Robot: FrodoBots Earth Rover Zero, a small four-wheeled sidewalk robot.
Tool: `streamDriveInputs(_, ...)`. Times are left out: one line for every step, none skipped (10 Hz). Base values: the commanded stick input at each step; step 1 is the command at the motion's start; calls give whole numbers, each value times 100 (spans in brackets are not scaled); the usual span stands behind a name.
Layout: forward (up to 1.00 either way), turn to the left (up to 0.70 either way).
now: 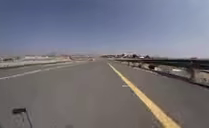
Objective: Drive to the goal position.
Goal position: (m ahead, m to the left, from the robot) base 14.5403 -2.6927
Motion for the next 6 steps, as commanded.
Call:
streamDriveInputs(100,0)
streamDriveInputs(100,0)
streamDriveInputs(100,0)
streamDriveInputs(100,0)
streamDriveInputs(100,0)
streamDriveInputs(100,0)
